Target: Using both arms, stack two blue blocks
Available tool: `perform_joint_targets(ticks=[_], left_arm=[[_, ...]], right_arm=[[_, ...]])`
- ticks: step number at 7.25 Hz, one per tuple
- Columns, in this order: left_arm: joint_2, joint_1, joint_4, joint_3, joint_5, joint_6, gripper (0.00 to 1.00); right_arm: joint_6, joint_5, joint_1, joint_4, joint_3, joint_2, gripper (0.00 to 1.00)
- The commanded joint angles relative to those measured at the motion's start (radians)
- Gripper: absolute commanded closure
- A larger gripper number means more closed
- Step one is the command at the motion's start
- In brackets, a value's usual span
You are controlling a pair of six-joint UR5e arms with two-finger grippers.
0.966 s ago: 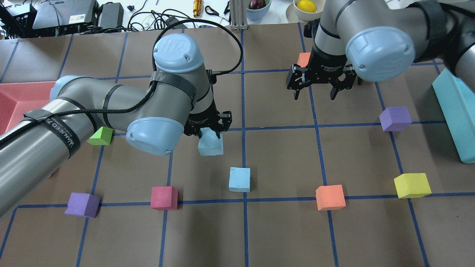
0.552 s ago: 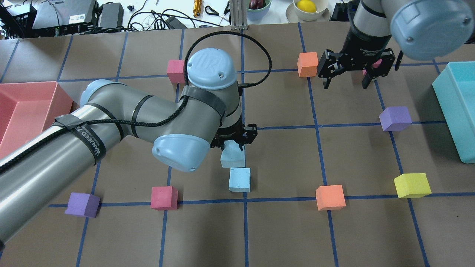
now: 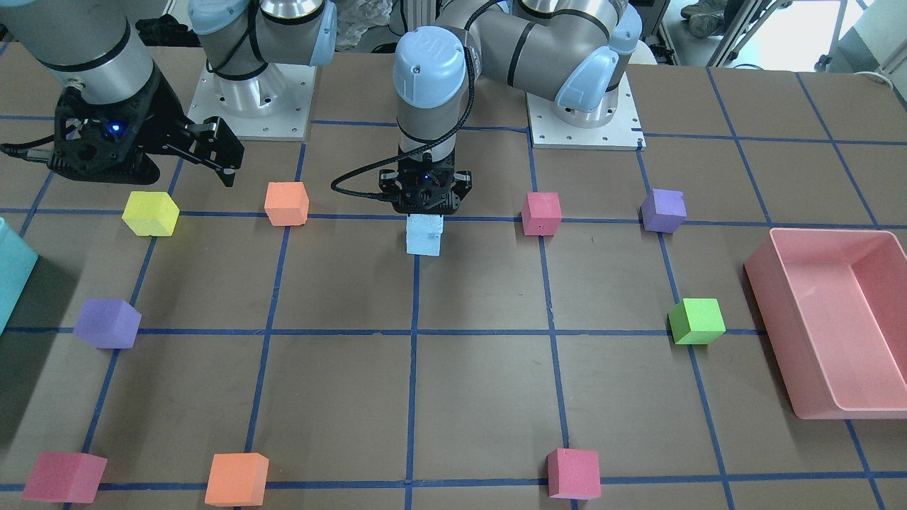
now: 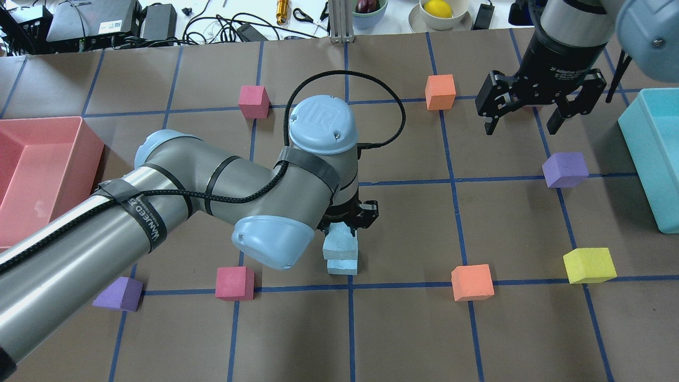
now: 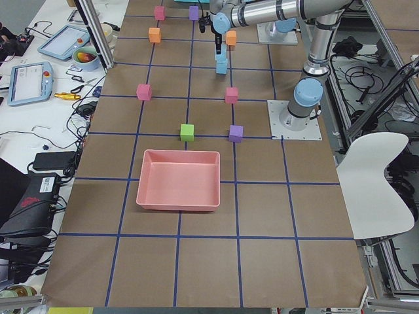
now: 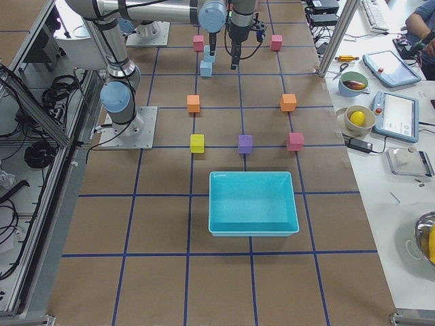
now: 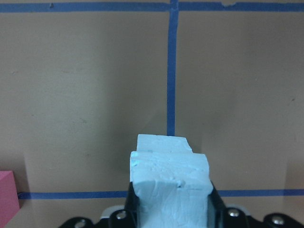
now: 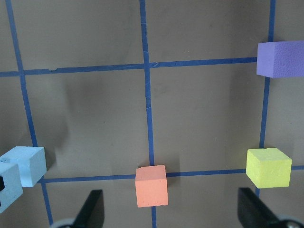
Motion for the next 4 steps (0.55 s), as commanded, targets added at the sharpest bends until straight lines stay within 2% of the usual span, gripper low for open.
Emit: perform_joint_targets(ticks=[1, 4], left_arm=[[-0.013, -0.001, 0.004, -0.016, -0.004, -0.01, 1.0], [-0.025, 0.001, 0.027, -0.024, -0.007, -0.007, 1.0]], right_arm=[[-0.003, 0.009, 0.001, 0.003, 0.007, -0.004, 0.0], [-0.002, 0.01, 0.004, 0.007, 0.003, -0.011, 0.0]])
